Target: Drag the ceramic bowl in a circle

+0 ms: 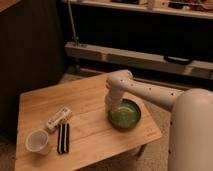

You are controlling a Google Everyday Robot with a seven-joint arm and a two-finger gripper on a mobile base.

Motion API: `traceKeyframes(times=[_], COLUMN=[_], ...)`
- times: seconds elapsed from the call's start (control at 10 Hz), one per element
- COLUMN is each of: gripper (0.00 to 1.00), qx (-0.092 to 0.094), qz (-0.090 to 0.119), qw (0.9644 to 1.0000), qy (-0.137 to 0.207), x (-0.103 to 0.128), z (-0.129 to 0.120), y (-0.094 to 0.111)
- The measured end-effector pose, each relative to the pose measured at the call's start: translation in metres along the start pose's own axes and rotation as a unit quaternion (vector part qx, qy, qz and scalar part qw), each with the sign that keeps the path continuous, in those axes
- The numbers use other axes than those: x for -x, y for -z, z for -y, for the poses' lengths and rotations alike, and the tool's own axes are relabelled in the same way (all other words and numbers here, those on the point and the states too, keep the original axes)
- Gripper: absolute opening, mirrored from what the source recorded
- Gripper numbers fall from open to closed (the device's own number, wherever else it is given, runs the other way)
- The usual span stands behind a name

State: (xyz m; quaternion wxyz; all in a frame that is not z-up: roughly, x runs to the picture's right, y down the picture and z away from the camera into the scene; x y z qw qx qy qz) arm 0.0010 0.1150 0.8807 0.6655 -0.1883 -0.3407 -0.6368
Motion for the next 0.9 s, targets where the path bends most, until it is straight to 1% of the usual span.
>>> traceKeyframes(times=[0.1, 0.2, 0.3, 0.4, 0.6, 0.8, 0.9], gripper=[0.00, 0.00, 0.00, 0.00, 0.00, 0.00, 0.00], qx=[-0.005, -0.012, -0.018, -0.025, -0.032, -0.034, -0.040], qz=[0.001, 0.004, 0.009, 0.016, 0.031, 0.053, 0.066], qw=[0.9999, 0.9997, 0.9993, 0.9985, 0.9969, 0.9943, 0.9921], qy=[0.011, 0.022, 0.032, 0.045, 0.065, 0.086, 0.099], x=[-0.009, -0.011, -0.008, 0.004, 0.039, 0.084, 0.109], z=[0.022, 0.041, 0.058, 0.080, 0.113, 0.134, 0.142], y=[-0.003, -0.004, -0.007, -0.010, -0.018, -0.025, -0.029])
